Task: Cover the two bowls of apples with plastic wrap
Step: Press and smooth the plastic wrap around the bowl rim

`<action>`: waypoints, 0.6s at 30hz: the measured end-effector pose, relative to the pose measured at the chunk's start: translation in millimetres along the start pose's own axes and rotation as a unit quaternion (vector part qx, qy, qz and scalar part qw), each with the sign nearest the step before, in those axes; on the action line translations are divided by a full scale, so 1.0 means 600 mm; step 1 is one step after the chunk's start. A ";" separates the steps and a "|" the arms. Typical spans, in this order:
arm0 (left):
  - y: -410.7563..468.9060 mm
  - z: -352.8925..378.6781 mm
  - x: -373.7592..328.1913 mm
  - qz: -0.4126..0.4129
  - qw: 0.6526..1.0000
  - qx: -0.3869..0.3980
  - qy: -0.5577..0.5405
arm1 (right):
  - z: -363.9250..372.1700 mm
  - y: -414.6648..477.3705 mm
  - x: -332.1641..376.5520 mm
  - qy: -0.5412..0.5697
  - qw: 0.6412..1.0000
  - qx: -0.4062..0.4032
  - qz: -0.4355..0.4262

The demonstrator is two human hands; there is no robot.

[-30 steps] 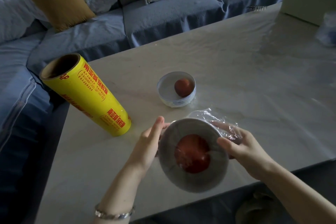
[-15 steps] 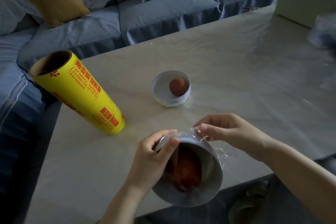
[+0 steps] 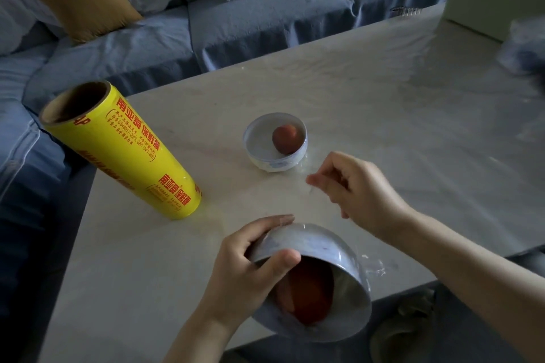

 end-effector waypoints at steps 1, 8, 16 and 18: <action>-0.002 -0.001 -0.006 0.013 1.000 -0.001 -0.005 | 0.009 -0.001 -0.004 -0.001 1.000 0.008 0.005; -0.009 0.001 -0.023 0.070 0.997 0.013 -0.017 | 0.048 -0.005 -0.038 -0.020 0.996 0.084 0.039; -0.014 -0.003 -0.015 0.070 0.997 -0.008 -0.007 | -0.003 0.000 -0.079 -0.045 0.995 0.004 0.093; -0.014 -0.007 -0.015 0.065 0.998 -0.024 0.004 | -0.043 -0.015 -0.057 -0.025 0.993 -0.104 0.053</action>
Point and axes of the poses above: each hand's wrist, its own y-axis towards the middle knuckle, its own z-axis out of the palm, x = y × z, the point moved 3 cm from there along y, towards the middle knuckle, and after that the axes turned 1 degree about x, right-handed, at the moved point
